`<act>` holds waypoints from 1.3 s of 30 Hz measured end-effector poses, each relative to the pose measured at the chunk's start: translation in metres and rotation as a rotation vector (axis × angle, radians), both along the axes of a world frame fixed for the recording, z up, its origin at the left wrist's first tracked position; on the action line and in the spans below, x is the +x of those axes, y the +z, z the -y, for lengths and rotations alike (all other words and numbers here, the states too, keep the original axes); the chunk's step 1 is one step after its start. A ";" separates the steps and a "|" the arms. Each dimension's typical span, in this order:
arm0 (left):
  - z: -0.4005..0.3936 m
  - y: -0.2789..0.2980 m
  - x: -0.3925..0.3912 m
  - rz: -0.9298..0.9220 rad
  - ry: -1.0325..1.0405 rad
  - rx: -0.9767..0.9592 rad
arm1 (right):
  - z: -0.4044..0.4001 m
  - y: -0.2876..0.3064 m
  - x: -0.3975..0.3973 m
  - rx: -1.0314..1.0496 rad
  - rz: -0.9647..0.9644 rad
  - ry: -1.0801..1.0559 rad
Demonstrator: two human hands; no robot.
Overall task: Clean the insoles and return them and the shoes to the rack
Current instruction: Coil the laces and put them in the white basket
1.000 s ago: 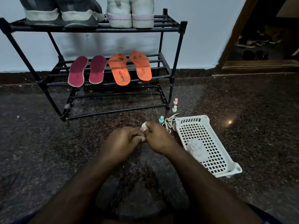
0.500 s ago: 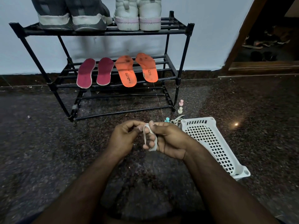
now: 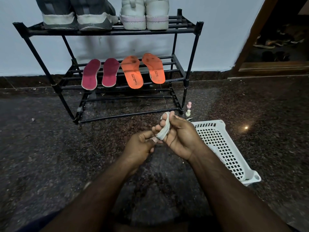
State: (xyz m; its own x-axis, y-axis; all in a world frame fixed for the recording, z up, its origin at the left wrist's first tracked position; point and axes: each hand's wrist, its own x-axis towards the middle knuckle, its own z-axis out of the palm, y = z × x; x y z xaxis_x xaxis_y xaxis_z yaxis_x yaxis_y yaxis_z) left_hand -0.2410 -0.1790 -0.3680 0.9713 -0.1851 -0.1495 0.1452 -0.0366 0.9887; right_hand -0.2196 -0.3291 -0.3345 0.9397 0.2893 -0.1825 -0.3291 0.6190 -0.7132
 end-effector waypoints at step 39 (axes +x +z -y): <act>0.009 0.020 -0.004 0.021 0.182 0.000 | -0.006 0.002 -0.007 -0.165 0.030 0.103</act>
State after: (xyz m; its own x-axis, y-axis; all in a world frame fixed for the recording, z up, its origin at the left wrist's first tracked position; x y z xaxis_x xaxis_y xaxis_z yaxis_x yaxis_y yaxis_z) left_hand -0.2447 -0.1876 -0.3478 0.9917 -0.0059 -0.1284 0.1283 -0.0115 0.9917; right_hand -0.2266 -0.3230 -0.3321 0.9124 0.3526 -0.2076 -0.3616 0.4574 -0.8124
